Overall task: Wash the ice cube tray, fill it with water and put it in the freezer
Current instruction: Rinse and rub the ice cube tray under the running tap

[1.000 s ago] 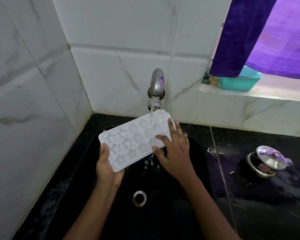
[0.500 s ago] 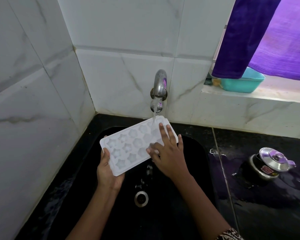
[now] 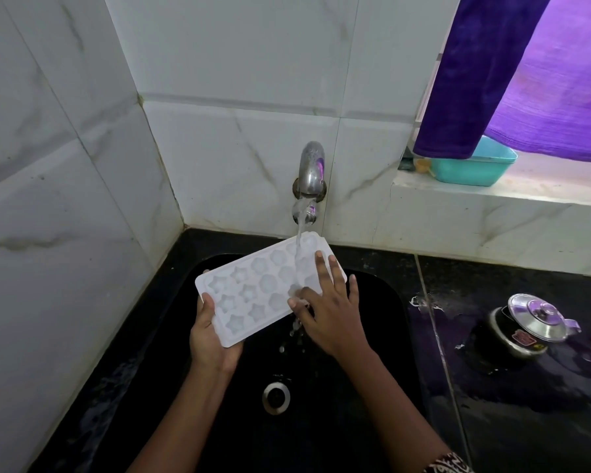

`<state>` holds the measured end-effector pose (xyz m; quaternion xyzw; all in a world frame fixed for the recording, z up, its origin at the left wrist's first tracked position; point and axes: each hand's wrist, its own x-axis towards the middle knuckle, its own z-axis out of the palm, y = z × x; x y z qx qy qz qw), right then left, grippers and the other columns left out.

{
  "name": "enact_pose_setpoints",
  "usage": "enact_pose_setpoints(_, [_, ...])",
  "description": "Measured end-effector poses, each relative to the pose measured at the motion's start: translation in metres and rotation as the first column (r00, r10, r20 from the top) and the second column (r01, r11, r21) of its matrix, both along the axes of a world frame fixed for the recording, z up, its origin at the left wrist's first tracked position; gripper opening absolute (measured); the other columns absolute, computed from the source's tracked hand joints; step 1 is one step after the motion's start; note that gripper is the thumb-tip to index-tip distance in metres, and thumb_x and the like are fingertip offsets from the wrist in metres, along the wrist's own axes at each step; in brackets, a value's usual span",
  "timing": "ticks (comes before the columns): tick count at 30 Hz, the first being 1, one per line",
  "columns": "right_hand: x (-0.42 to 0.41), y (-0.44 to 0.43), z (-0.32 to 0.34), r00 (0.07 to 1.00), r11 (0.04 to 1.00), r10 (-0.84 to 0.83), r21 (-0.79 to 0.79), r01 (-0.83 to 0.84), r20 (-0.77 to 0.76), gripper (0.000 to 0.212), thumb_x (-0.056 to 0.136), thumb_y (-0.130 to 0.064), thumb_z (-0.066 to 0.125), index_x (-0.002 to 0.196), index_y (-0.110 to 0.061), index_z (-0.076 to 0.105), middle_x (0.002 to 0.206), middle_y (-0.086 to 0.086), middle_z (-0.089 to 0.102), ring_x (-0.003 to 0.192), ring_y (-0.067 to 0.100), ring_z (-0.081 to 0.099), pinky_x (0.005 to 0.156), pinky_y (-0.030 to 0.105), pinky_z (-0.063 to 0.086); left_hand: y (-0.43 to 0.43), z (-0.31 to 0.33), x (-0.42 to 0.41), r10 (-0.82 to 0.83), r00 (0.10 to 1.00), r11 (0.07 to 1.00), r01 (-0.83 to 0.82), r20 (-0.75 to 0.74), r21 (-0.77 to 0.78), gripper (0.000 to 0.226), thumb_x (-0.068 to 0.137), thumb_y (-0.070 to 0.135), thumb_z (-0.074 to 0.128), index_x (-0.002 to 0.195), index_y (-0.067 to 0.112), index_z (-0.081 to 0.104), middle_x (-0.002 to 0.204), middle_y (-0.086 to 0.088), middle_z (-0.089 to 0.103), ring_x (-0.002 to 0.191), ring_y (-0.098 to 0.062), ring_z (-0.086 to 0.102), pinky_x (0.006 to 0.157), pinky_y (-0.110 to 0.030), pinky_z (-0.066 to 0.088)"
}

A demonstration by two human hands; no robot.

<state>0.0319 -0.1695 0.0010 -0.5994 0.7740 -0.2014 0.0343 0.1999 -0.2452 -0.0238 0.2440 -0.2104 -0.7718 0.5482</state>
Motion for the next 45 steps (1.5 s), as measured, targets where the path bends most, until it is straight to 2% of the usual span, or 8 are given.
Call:
enact_pose_setpoints(4, [0.007,-0.001,-0.003,0.999,0.999,0.045,0.005,-0.045,-0.031,0.052,0.090,-0.065,0.029,0.121,-0.032,0.055,0.156,-0.011,-0.017,0.139,0.007,-0.028,0.113,0.047,-0.010,0.000,-0.001,-0.003,0.006,1.000,1.000,-0.006,-0.007,-0.001,0.039,0.103,0.035,0.035,0.139,0.028,0.050,0.141,-0.012,0.054,0.125,-0.033,0.055,0.093,-0.050,0.053])
enact_pose_setpoints(8, [-0.004,0.000,-0.001,0.999,1.000,0.001,-0.001,-0.001,-0.042,0.044,0.092,-0.060,0.030,0.108,-0.034,0.061,0.154,-0.011,-0.017,0.139,0.008,-0.028,0.114,0.051,-0.006,0.000,-0.003,-0.002,-0.007,1.000,1.000,0.007,-0.012,-0.028,0.037,0.102,0.035,0.035,0.134,0.031,0.055,0.142,-0.011,0.054,0.126,-0.032,0.055,0.090,-0.048,0.054])
enact_pose_setpoints(13, [0.009,0.002,-0.006,0.997,0.999,0.041,0.001,-0.041,-0.071,0.061,0.089,-0.069,0.022,0.132,-0.033,0.046,0.155,-0.011,-0.019,0.139,0.008,-0.029,0.111,0.043,-0.016,-0.005,0.001,-0.003,0.020,1.000,1.000,-0.020,-0.017,-0.018,0.039,0.103,0.034,0.034,0.138,0.029,0.050,0.143,-0.011,0.052,0.127,-0.032,0.054,0.091,-0.048,0.053])
enact_pose_setpoints(17, [0.001,-0.001,0.002,0.998,1.000,-0.022,-0.012,0.021,-0.067,0.052,0.090,-0.063,0.022,0.114,-0.034,0.057,0.155,-0.009,-0.017,0.140,0.009,-0.027,0.112,0.048,-0.011,-0.002,0.001,-0.001,-0.009,1.000,0.999,0.008,-0.012,-0.033,0.040,0.103,0.035,0.034,0.139,0.030,0.049,0.142,-0.010,0.053,0.126,-0.032,0.054,0.092,-0.049,0.053])
enact_pose_setpoints(22, [0.009,0.001,-0.002,0.995,0.998,0.060,0.006,-0.059,-0.078,0.059,0.090,-0.067,0.023,0.127,-0.031,0.051,0.154,-0.013,-0.020,0.140,0.007,-0.028,0.111,0.044,-0.016,-0.003,0.003,0.001,0.002,1.000,1.000,-0.002,-0.008,-0.027,0.039,0.102,0.036,0.036,0.137,0.031,0.051,0.142,-0.010,0.054,0.126,-0.032,0.055,0.095,-0.051,0.052])
enact_pose_setpoints(33, [-0.004,0.000,0.005,0.998,1.000,0.028,0.003,-0.028,-0.063,0.048,0.092,-0.062,0.026,0.114,-0.033,0.058,0.155,-0.010,-0.017,0.140,0.009,-0.026,0.115,0.053,-0.005,-0.003,0.003,-0.001,-0.015,1.000,0.998,0.014,-0.020,-0.054,0.037,0.102,0.035,0.036,0.133,0.033,0.055,0.140,-0.009,0.056,0.125,-0.031,0.056,0.091,-0.049,0.054])
enact_pose_setpoints(39, [0.005,-0.001,0.003,0.994,0.996,0.087,0.013,-0.087,-0.063,0.056,0.090,-0.066,0.024,0.121,-0.031,0.054,0.155,-0.012,-0.018,0.141,0.009,-0.026,0.115,0.052,-0.007,-0.005,0.000,0.000,0.003,1.000,1.000,-0.004,-0.028,-0.025,0.036,0.103,0.034,0.036,0.132,0.033,0.057,0.140,-0.009,0.055,0.125,-0.031,0.056,0.091,-0.050,0.054])
enact_pose_setpoints(45, [0.008,-0.003,0.005,0.996,1.000,0.028,-0.004,-0.028,-0.082,0.049,0.092,-0.063,0.028,0.110,-0.029,0.059,0.158,-0.008,-0.011,0.142,0.011,-0.023,0.113,0.048,-0.010,0.002,-0.005,-0.002,-0.019,0.998,0.999,0.017,-0.052,-0.033,0.038,0.104,0.034,0.032,0.134,0.031,0.055,0.142,-0.011,0.053,0.126,-0.033,0.055,0.090,-0.049,0.054])
